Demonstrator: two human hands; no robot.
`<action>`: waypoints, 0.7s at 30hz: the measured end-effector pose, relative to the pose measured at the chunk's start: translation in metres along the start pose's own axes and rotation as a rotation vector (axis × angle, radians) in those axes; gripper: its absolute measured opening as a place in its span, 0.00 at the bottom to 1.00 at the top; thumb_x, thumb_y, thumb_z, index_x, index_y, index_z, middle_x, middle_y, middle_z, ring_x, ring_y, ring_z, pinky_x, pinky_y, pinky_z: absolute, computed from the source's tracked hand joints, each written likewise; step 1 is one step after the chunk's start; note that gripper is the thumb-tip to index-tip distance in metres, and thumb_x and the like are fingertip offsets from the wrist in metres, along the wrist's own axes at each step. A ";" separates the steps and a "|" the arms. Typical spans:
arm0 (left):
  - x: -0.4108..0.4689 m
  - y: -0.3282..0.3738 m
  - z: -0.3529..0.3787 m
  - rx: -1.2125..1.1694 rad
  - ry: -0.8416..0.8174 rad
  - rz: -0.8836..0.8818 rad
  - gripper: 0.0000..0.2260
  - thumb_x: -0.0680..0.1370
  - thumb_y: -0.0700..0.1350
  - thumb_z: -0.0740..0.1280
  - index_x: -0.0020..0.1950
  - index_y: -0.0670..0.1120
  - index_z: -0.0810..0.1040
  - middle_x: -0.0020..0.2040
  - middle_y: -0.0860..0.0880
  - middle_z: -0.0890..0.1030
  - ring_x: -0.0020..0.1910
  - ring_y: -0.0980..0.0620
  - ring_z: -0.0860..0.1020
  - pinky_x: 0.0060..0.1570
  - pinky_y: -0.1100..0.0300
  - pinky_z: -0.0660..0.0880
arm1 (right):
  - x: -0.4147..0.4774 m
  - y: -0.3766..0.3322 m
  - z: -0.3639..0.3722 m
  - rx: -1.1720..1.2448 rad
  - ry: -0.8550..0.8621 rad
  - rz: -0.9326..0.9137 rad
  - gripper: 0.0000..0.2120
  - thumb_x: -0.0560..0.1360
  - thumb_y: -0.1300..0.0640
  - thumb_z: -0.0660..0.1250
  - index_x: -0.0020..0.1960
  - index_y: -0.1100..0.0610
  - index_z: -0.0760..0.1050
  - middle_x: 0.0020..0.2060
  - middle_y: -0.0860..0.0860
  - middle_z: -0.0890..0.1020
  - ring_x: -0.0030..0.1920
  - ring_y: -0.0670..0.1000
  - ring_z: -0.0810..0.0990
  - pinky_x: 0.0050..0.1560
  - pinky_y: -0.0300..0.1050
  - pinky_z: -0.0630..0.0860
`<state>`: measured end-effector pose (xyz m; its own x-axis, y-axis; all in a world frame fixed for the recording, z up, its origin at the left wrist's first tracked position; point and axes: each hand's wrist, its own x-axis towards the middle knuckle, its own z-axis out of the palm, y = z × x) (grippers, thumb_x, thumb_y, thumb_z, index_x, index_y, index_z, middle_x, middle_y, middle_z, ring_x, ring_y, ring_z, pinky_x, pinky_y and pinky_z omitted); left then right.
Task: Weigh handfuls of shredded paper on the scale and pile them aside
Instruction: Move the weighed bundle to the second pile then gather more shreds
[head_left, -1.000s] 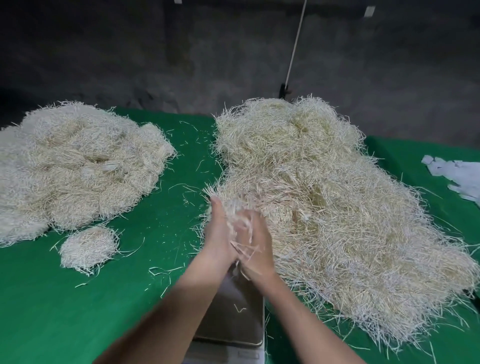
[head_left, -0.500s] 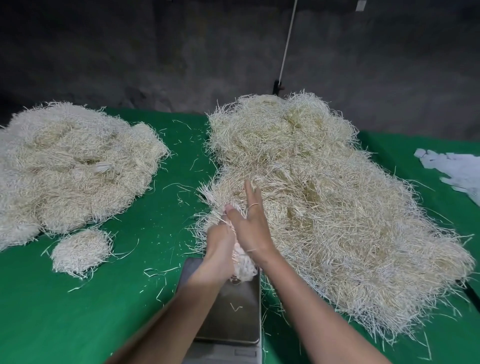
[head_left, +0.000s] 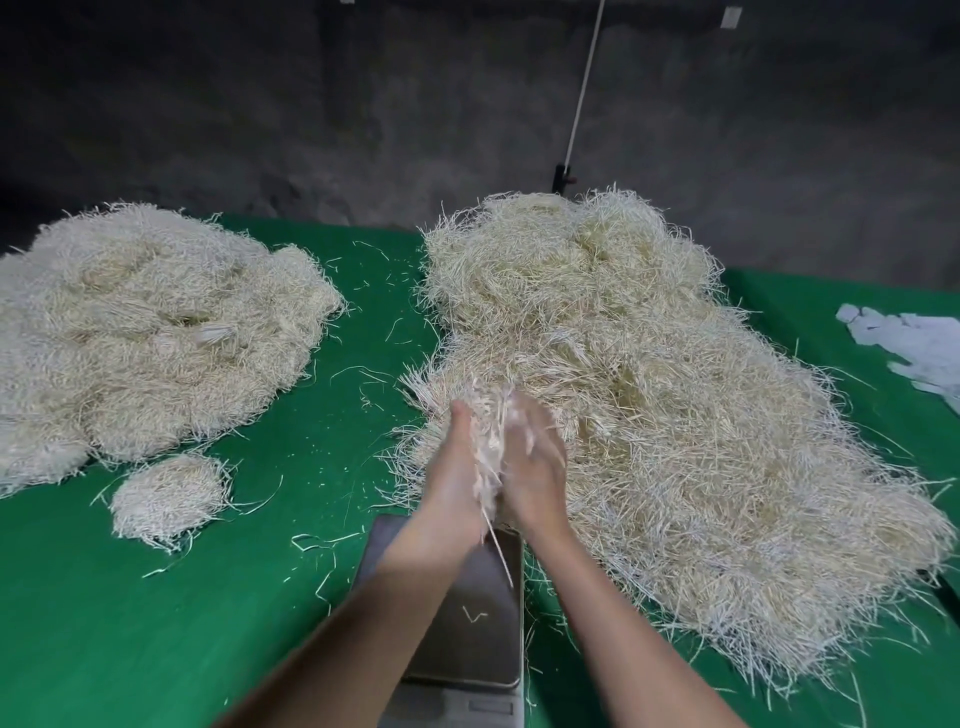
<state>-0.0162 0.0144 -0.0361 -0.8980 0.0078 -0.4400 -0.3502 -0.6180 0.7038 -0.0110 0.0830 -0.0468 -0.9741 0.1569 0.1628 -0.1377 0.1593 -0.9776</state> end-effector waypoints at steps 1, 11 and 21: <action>0.007 0.010 0.000 -0.007 0.083 0.038 0.23 0.78 0.59 0.62 0.61 0.43 0.77 0.47 0.43 0.83 0.45 0.45 0.83 0.45 0.54 0.79 | -0.015 0.004 0.006 -0.050 -0.126 -0.026 0.17 0.78 0.52 0.57 0.64 0.38 0.67 0.66 0.42 0.70 0.60 0.38 0.73 0.59 0.31 0.70; 0.009 0.014 0.003 0.260 0.243 0.108 0.25 0.78 0.63 0.56 0.49 0.43 0.78 0.40 0.46 0.79 0.35 0.50 0.80 0.36 0.63 0.76 | -0.022 -0.008 0.017 -0.127 -0.162 -0.126 0.21 0.77 0.41 0.54 0.70 0.38 0.64 0.67 0.38 0.68 0.65 0.43 0.72 0.66 0.41 0.70; 0.018 0.014 -0.005 0.341 0.411 0.136 0.28 0.79 0.59 0.59 0.64 0.36 0.73 0.51 0.41 0.81 0.43 0.48 0.82 0.40 0.64 0.77 | -0.028 0.016 0.010 -0.140 -0.449 0.091 0.28 0.81 0.42 0.50 0.76 0.40 0.41 0.75 0.39 0.43 0.72 0.37 0.45 0.69 0.33 0.46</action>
<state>-0.0360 0.0023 -0.0368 -0.7868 -0.4043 -0.4662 -0.3662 -0.3022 0.8801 0.0121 0.0709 -0.0684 -0.9665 -0.2555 -0.0263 -0.0532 0.2994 -0.9526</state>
